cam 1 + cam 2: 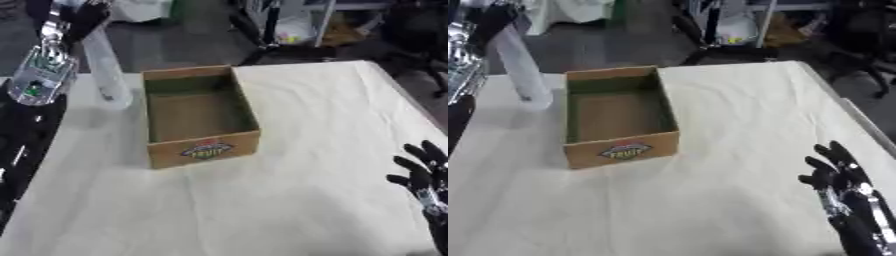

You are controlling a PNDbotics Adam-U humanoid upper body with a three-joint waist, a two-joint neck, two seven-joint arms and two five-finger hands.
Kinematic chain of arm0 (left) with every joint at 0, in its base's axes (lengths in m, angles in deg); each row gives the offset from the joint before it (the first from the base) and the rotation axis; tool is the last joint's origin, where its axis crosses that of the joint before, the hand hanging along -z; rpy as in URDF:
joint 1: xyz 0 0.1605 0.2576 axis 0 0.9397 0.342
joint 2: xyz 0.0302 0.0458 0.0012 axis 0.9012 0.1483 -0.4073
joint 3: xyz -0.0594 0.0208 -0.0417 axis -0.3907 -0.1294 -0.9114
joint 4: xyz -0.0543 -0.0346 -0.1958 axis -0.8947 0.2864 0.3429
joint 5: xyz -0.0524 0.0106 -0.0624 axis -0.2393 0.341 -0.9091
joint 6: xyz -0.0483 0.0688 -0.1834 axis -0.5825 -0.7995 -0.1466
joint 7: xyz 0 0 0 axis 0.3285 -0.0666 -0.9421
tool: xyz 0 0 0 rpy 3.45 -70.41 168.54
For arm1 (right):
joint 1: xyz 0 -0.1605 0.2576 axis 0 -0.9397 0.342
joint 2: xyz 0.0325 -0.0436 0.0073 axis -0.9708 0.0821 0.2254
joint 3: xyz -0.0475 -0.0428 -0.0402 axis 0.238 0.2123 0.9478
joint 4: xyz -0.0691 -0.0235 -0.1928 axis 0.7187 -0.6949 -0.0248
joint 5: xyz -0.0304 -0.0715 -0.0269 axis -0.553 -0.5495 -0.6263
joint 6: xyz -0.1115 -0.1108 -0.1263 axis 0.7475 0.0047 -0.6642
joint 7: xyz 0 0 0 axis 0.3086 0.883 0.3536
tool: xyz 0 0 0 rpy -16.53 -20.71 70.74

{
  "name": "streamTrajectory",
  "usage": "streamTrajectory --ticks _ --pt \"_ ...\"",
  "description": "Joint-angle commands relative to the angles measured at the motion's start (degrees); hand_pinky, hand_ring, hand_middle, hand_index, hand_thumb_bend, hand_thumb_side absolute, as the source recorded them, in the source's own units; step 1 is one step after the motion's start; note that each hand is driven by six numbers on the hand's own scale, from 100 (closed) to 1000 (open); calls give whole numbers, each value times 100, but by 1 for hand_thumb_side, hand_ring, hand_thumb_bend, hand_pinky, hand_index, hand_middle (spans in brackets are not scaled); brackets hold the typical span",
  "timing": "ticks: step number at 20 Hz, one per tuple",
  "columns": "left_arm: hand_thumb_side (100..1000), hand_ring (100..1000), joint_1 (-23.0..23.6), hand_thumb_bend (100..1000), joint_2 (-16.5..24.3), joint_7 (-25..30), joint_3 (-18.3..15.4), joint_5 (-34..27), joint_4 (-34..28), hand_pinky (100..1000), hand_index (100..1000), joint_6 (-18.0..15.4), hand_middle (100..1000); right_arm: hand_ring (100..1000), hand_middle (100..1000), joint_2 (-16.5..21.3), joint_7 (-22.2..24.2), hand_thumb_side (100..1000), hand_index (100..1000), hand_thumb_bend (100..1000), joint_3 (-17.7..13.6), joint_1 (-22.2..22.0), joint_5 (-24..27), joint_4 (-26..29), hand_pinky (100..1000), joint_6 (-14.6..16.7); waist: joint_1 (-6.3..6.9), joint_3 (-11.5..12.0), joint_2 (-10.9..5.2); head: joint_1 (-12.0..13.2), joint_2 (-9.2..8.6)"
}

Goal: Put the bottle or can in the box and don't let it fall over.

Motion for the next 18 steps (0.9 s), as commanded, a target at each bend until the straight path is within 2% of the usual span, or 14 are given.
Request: streamTrajectory --ticks 1,7,12,17,18 --pt "386 529 -229 100 -84 183 138 -218 -325 278 467 22 360 891 914 78 1 426 1000 195 -6 25 -14 63 741 2 -9 -21 -121 19 29" --pt "382 534 -241 100 -522 544 414 -579 -463 278 468 127 361 891 914 65 26 426 1000 194 17 27 1 55 741 0 -29 -76 -131 60 47" --pt "370 544 -117 100 -837 819 579 -481 -279 283 471 163 365 891 914 52 51 426 1000 194 37 42 12 52 740 2 -64 -126 -108 42 -5" --pt "312 586 115 100 -1133 1151 719 -260 71 311 503 106 403 892 914 42 61 426 1000 192 47 60 28 50 740 3 -85 -141 -65 10 -72" --pt "262 645 159 100 -1166 1220 751 -191 129 358 554 77 460 892 914 40 67 426 1000 192 51 63 30 52 740 4 -87 -140 -57 11 -78"
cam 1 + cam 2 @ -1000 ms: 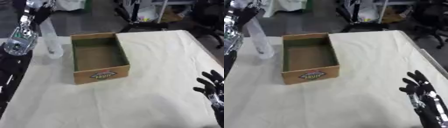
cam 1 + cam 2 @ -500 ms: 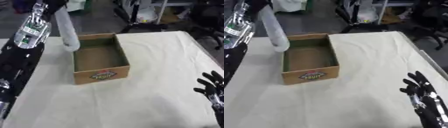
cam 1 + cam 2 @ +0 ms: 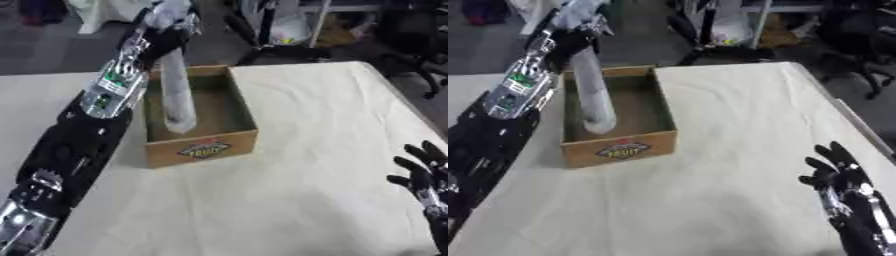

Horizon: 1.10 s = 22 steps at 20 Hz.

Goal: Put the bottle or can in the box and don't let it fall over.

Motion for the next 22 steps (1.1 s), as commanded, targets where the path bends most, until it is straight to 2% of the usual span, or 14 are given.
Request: streamTrajectory --ticks 1,2,3,4,6,8,10,13,17,22 --pt "248 692 -28 100 -74 227 73 227 89 392 593 -101 500 892 914 44 21 427 1000 189 9 64 32 55 739 4 -5 -5 -50 -17 -95" --pt "308 739 14 100 -69 285 95 335 94 424 637 -169 546 892 914 46 17 427 1000 188 3 62 32 53 739 3 -4 1 -43 -17 -101" --pt "434 808 53 220 -51 316 113 459 83 483 713 -239 639 892 914 49 12 427 1000 187 -4 60 30 50 739 3 -2 9 -37 -19 -107" --pt "512 866 94 353 -16 316 132 619 56 529 779 -300 725 892 914 51 5 428 1000 186 -11 58 28 50 740 5 1 22 -32 -30 -111" --pt "611 950 195 525 51 243 130 878 -55 598 858 -393 829 892 914 50 -6 427 1000 188 -25 61 23 53 739 8 6 48 -28 -60 -115" --pt "672 1000 310 579 142 117 118 1021 -240 639 893 -409 889 892 915 48 -18 427 1000 188 -40 52 14 53 739 9 11 84 -41 -99 -95" --pt "690 1000 446 638 310 35 145 1121 -491 685 918 -369 952 892 915 58 -32 427 1000 186 -59 34 1 50 740 10 22 133 -64 -135 -74" --pt "715 1000 678 645 603 50 213 1292 -925 709 931 -218 982 892 915 69 -56 428 1000 186 -86 11 -22 50 739 13 50 227 -106 -205 -62" --pt "711 1000 1184 601 1065 -57 166 1239 -1681 696 924 63 978 892 915 93 -94 428 1000 187 -127 -25 -50 52 739 15 77 392 -138 -309 -36" --pt "701 1000 2239 525 1667 -613 -263 738 -2984 646 899 380 938 892 914 127 -145 426 1000 191 -167 -67 -46 60 738 29 78 657 -120 -373 -4"
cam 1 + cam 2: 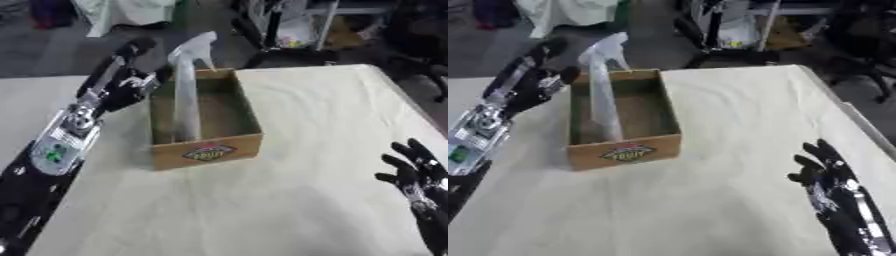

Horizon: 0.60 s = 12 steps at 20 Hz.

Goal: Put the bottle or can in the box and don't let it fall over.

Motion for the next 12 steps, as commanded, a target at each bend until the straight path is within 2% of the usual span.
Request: streamTrajectory --ticks 1,4,7,12 --pt "697 1000 415 518 439 -385 -403 -341 -910 634 892 153 930 892 914 132 -47 426 1000 191 -63 -6 -4 61 738 13 1 118 -85 -40 16" --pt "699 1000 1093 481 471 -696 -832 -439 -1521 622 882 239 924 891 914 135 -76 424 1000 192 -90 -28 -3 64 737 13 -24 405 -58 -23 92" --pt "703 1000 1677 454 273 -988 -1250 -316 -1944 616 876 205 919 892 914 111 -76 425 1000 190 -78 -18 14 77 737 4 -51 653 -36 4 175" --pt "715 1000 2405 428 -258 -1193 -1511 -39 -2158 611 876 110 925 893 915 118 -34 424 1000 189 -42 -54 52 71 736 -13 -101 879 -26 91 306"
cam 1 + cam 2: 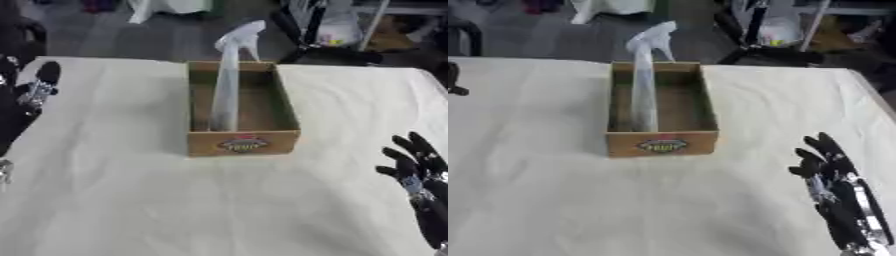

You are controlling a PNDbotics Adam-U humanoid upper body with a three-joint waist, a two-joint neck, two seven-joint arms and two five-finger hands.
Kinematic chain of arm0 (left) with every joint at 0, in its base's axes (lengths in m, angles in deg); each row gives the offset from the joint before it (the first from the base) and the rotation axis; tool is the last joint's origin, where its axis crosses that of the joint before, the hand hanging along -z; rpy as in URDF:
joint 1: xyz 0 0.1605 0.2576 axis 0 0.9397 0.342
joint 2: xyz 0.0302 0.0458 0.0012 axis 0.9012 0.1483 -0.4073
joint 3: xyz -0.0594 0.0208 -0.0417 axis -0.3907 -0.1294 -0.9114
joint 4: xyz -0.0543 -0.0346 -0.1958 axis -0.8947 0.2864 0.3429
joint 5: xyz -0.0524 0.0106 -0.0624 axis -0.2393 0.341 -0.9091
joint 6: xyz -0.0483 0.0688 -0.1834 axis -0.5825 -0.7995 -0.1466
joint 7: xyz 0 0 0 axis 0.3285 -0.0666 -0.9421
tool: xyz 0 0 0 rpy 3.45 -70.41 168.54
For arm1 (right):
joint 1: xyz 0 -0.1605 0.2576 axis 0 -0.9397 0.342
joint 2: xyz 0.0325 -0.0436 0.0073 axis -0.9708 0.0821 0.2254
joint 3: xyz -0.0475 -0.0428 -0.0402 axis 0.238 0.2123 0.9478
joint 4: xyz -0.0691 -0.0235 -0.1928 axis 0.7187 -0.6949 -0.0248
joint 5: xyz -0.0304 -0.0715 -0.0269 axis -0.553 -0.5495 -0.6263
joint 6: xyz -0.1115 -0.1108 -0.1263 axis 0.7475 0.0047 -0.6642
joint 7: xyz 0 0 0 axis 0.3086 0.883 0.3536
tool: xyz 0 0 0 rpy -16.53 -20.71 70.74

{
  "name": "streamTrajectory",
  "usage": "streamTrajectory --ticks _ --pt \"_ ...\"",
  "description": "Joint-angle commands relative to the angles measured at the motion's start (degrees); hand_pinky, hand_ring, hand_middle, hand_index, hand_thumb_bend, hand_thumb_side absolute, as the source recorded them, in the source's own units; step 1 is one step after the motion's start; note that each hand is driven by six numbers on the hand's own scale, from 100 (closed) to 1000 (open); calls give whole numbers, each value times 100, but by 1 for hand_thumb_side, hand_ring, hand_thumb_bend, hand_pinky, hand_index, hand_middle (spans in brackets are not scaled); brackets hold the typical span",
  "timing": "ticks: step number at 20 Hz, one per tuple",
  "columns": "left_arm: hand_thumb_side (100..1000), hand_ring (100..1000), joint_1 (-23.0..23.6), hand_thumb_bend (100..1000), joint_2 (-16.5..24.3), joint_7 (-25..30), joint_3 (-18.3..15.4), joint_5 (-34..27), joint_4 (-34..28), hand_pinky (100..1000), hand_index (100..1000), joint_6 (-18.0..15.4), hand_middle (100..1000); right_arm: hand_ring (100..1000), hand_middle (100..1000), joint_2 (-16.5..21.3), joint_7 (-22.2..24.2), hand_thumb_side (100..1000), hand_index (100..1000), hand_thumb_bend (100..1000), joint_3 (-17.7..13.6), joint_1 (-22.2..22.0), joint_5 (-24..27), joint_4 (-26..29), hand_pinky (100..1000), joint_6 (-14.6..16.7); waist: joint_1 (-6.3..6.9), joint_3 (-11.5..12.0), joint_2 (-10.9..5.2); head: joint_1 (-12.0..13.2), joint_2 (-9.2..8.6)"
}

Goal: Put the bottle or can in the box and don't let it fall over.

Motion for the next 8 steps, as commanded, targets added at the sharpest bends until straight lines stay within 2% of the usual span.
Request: streamTrajectory --ticks 1,5,8 --pt "720 1000 192 424 -302 -81 -172 191 -152 609 876 -49 927 893 916 117 23 424 1000 188 0 12 44 69 736 1 6 20 -37 74 91" --pt "724 1000 371 418 -823 -57 -246 350 1 608 873 -95 926 893 916 91 60 424 1000 187 30 3 50 62 736 -9 3 1 -66 111 210" --pt "724 1000 383 411 -1027 29 -251 437 88 603 870 -169 921 893 916 78 75 425 1000 186 42 1 49 55 736 -15 -2 -8 -86 56 245"
